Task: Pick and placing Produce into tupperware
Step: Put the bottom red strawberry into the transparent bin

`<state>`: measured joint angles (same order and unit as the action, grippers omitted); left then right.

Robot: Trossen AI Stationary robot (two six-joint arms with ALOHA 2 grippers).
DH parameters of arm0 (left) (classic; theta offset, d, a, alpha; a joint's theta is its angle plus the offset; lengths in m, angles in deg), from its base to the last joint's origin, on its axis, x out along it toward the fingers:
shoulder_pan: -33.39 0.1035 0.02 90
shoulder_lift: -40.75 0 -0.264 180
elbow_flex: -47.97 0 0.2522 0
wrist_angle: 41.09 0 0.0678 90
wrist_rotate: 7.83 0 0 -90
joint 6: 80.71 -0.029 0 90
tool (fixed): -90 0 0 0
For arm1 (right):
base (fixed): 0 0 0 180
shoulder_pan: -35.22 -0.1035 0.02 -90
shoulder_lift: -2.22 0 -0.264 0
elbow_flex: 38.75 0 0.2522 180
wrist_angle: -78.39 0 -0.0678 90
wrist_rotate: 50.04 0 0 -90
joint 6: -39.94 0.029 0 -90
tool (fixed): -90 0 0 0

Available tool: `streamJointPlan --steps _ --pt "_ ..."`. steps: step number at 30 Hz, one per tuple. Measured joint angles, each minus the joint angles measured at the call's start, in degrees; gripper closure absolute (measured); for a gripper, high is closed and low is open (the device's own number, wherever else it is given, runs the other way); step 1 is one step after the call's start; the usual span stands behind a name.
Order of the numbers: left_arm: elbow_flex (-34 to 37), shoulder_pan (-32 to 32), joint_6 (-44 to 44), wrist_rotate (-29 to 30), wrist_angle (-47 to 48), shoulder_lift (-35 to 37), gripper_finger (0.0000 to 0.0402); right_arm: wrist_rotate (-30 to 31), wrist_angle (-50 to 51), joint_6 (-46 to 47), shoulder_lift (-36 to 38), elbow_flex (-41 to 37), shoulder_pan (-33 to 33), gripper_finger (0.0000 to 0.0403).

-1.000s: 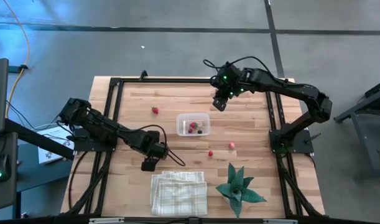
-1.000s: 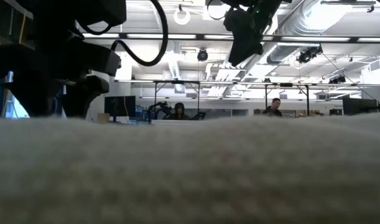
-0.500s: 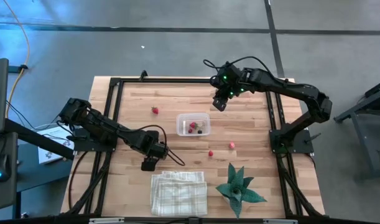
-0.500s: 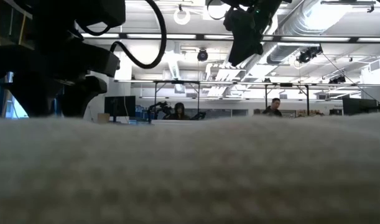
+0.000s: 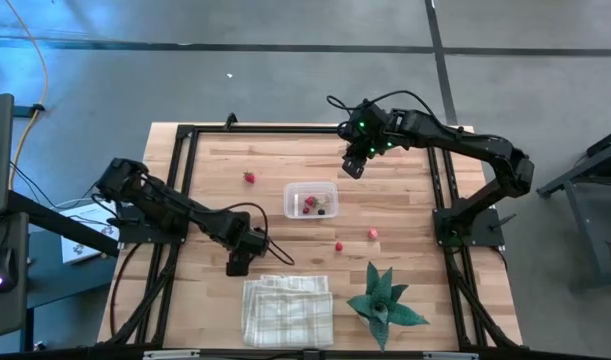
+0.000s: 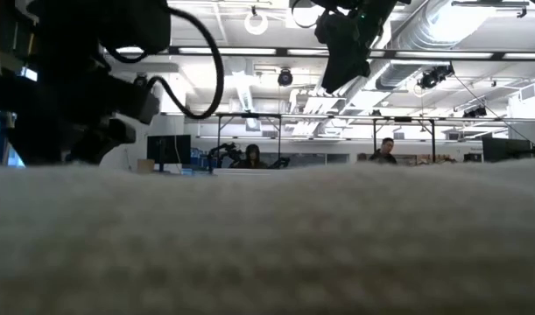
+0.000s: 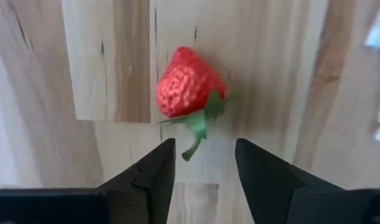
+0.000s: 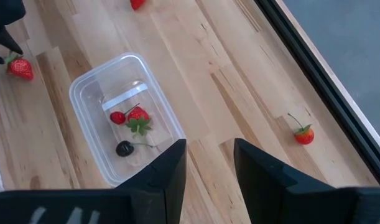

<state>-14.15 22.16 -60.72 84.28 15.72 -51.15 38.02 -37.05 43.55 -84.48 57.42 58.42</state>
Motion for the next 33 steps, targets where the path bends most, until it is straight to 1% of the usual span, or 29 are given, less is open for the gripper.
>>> streamJointPlan --steps 9,17,20,24,26,29,30,33 --pt "0.37 0.00 2.68 1.29 -2.29 -0.17 0.0250 0.00 0.22 -0.02 0.02 0.00 0.00 0.0277" --pt "0.35 0.00 2.97 1.35 -3.01 -0.17 0.0250 0.00 0.24 -0.20 0.02 0.00 0.02 0.0277" --pt "0.35 0.00 3.00 1.59 -3.08 -0.17 0.0256 0.00 0.22 -0.15 0.02 0.00 0.02 0.0277" --pt "0.35 0.00 3.01 2.02 -3.17 -0.17 0.0289 -0.02 0.22 -0.06 0.02 0.00 0.00 0.0277" --pt "0.35 0.00 3.22 2.03 -3.17 -0.17 0.0318 0.00 0.24 -0.04 0.02 0.00 0.00 0.0277" --pt "0.35 0.00 3.50 2.01 -3.19 -0.17 0.0376 0.00 0.23 -0.02 0.02 0.00 0.01 0.0277" --pt "0.35 0.00 3.56 2.01 -3.20 -0.17 0.0388 0.00 0.22 -0.02 0.02 0.00 0.01 0.0277" --pt "0.35 0.00 4.42 1.90 -3.65 -0.15 0.0390 0.00 0.22 -0.02 0.02 0.00 0.01 0.0277"
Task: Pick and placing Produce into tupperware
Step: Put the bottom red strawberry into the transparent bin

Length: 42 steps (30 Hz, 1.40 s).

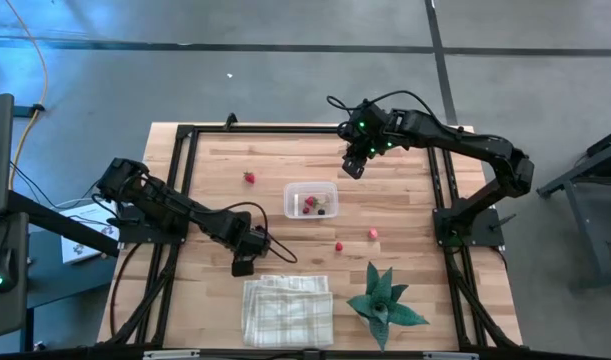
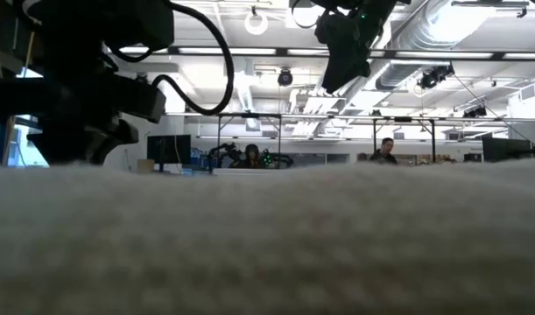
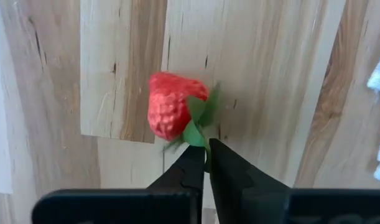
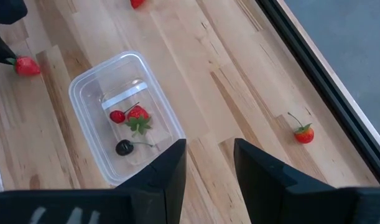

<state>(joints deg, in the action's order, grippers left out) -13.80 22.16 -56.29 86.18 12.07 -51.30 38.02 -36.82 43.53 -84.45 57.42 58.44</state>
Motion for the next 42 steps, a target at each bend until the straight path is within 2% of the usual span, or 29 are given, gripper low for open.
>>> streamJointPlan --steps 6,9,13,17,20,26,32,42 --pt "-3.39 2.26 0.35 -0.39 0.74 0.00 0.0398 0.00 0.16 0.00 0.00 0.00 -0.01 0.0277" --pt "-7.93 5.03 -2.37 2.67 2.78 0.00 0.0399 0.00 0.68 0.44 0.14 0.00 -0.01 0.0277" --pt "-14.76 9.92 -8.51 7.17 4.30 0.02 0.0400 0.01 3.64 0.46 0.20 1.33 0.00 0.0277" --pt "-22.02 16.22 -14.27 7.80 3.20 0.05 0.0400 1.43 7.69 0.46 0.20 4.85 -0.01 0.0277" --pt "-24.84 20.56 -16.89 7.82 1.35 0.11 0.0401 4.19 11.20 0.46 0.25 9.27 -0.01 0.0277" --pt "-25.34 26.63 -18.05 6.10 -0.23 -0.53 0.0401 7.86 19.34 1.36 0.28 18.42 -0.01 0.0277" --pt "-25.31 26.13 -20.14 3.42 -1.64 -5.38 0.0401 9.79 23.38 3.45 0.26 24.54 -0.01 0.0277" --pt "-25.32 24.70 -23.89 1.55 -3.01 -13.83 0.0401 10.60 24.59 7.53 0.21 23.60 -0.03 0.0277"
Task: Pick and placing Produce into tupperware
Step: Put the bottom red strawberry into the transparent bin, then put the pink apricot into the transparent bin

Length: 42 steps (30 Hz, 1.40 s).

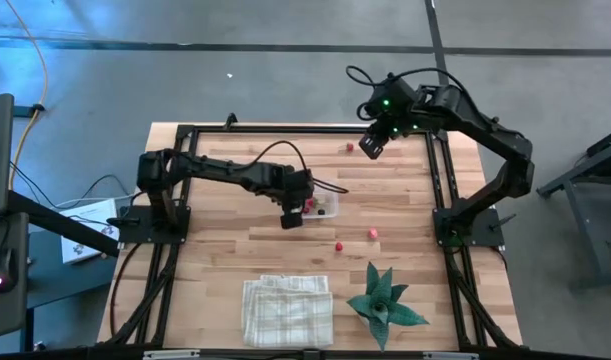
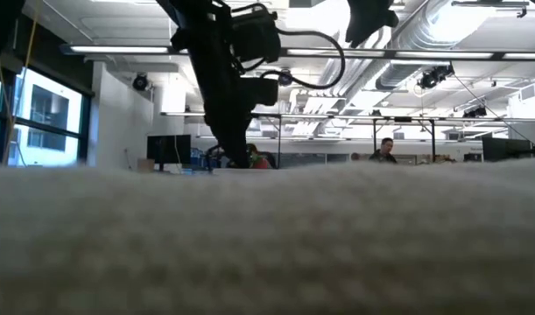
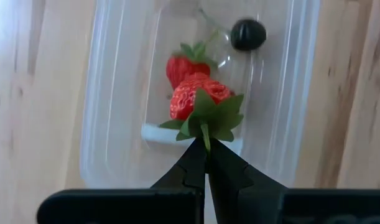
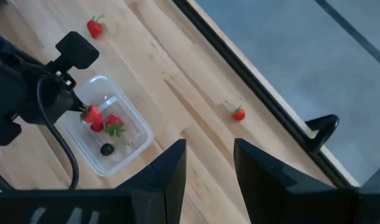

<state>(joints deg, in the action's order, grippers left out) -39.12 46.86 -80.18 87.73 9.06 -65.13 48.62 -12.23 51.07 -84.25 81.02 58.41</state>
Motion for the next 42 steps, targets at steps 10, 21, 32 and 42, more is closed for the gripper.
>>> streamJointPlan --steps 10,21,32,42 --pt "0.01 0.02 -2.48 0.28 0.40 -0.16 0.0319 0.09 1.43 2.49 -0.05 -0.04 -0.77 0.0277" --pt "-1.19 0.82 0.22 0.94 5.02 1.96 0.0163 5.13 12.72 21.08 -0.03 -0.04 -7.54 0.0277" --pt "-7.51 7.18 0.76 1.32 17.65 3.72 0.0113 5.10 13.56 51.45 0.34 -14.94 -24.43 0.0277" --pt "-7.45 9.41 -3.76 -0.19 20.01 6.46 0.0119 -2.75 -7.92 77.34 0.35 -34.69 -37.99 0.0277"
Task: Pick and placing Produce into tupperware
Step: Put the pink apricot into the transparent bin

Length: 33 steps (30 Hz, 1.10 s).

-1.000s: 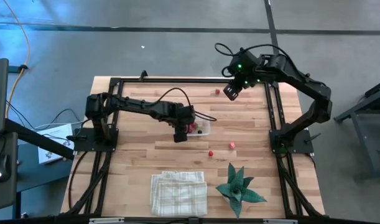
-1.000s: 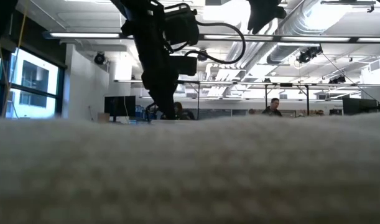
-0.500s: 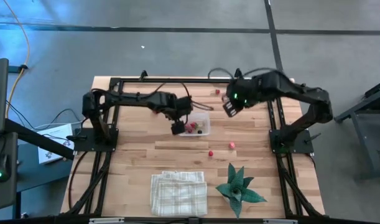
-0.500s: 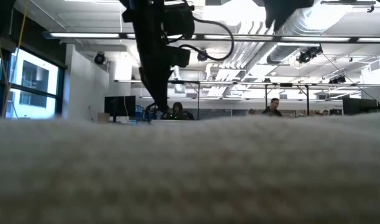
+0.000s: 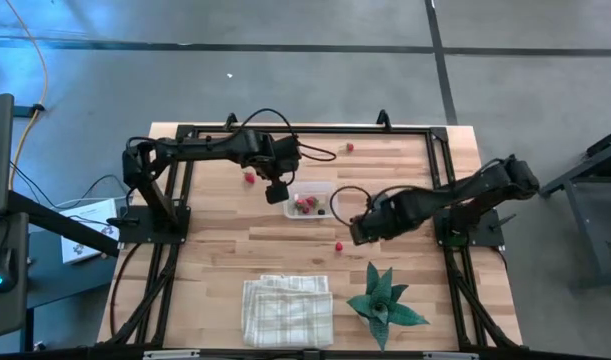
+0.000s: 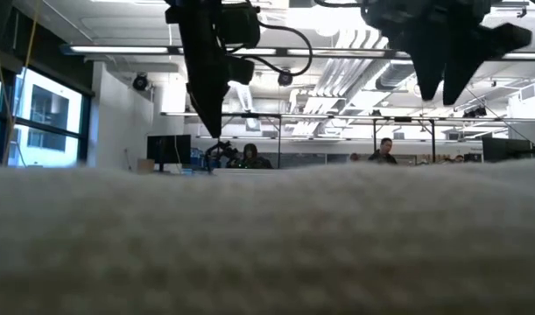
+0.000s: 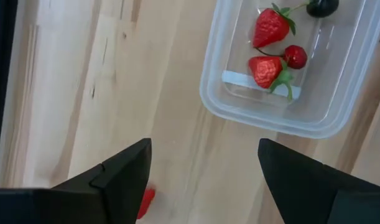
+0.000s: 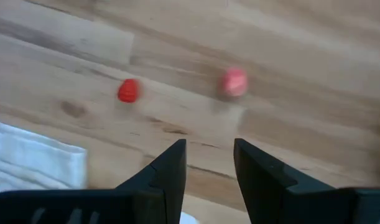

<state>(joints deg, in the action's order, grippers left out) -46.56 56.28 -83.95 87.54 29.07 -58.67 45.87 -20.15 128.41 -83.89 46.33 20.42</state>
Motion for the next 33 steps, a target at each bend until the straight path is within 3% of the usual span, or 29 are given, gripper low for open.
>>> streamJointPlan --steps 8,23,33 --pt "0.00 -0.02 -1.06 -0.97 -0.04 0.00 0.0119 3.05 -3.66 6.86 -0.01 -3.62 -2.94 0.0277" --pt "0.00 -0.02 2.24 -1.51 1.73 0.00 0.0119 6.64 -3.99 2.69 -0.01 -3.81 -2.84 0.0277" --pt "0.00 -0.02 2.78 -1.52 1.93 0.00 0.0119 1.66 -18.21 5.11 -0.01 -16.22 -2.82 0.0276"
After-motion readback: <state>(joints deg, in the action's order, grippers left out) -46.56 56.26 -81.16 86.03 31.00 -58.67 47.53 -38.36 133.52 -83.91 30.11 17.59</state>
